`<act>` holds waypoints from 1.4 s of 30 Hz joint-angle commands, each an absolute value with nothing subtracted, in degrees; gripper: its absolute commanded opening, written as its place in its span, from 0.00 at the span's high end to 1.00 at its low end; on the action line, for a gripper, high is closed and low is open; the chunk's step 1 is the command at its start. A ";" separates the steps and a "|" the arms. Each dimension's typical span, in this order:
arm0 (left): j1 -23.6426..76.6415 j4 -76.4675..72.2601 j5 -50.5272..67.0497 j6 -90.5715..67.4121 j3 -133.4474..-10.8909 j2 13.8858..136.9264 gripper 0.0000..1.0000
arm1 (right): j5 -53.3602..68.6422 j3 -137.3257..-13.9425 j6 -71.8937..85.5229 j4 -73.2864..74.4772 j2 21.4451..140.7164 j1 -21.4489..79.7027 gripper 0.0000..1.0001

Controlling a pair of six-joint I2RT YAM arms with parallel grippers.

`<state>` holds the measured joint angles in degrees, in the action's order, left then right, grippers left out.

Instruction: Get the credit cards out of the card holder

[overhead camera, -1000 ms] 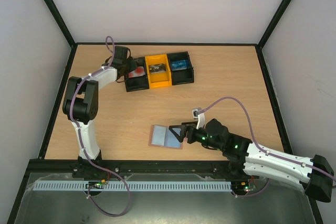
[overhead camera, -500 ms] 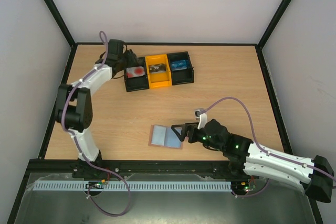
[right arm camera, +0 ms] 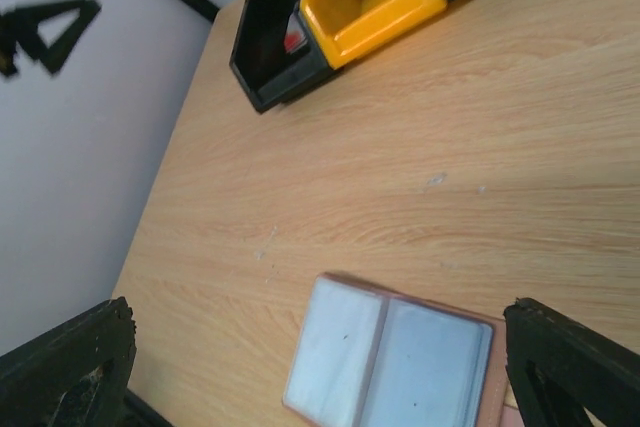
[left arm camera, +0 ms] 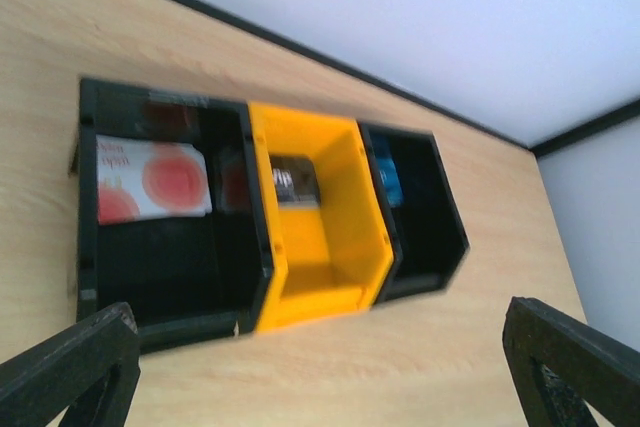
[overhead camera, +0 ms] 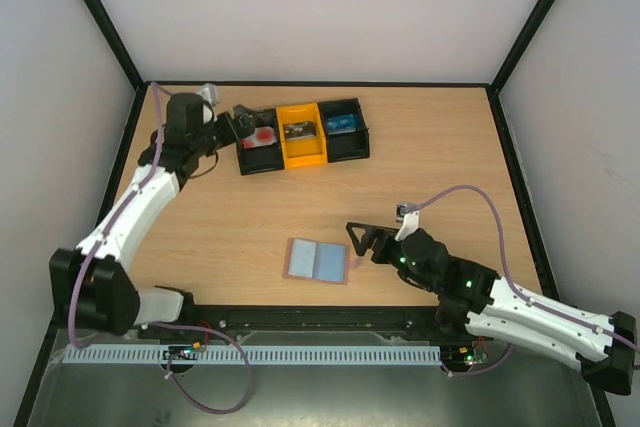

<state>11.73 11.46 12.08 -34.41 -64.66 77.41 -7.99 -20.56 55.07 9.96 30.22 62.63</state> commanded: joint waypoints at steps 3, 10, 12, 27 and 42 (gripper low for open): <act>13.56 14.58 23.77 -29.12 -54.00 65.26 0.00 | -18.05 -22.61 60.07 15.57 26.83 62.59 0.02; 15.93 13.50 31.25 -30.54 -41.76 54.13 0.00 | -19.28 -22.56 61.12 15.67 26.82 62.58 0.02; 16.42 13.94 33.21 -30.54 -39.44 52.67 0.00 | -19.36 -23.11 60.90 15.77 26.17 62.58 0.02; 16.83 16.27 37.60 -33.40 -37.97 39.67 0.00 | -21.33 -31.36 55.50 18.76 22.77 62.59 0.02; 16.85 16.98 33.09 -35.58 -38.71 36.59 0.00 | -18.66 -26.70 58.44 17.77 18.97 62.65 0.02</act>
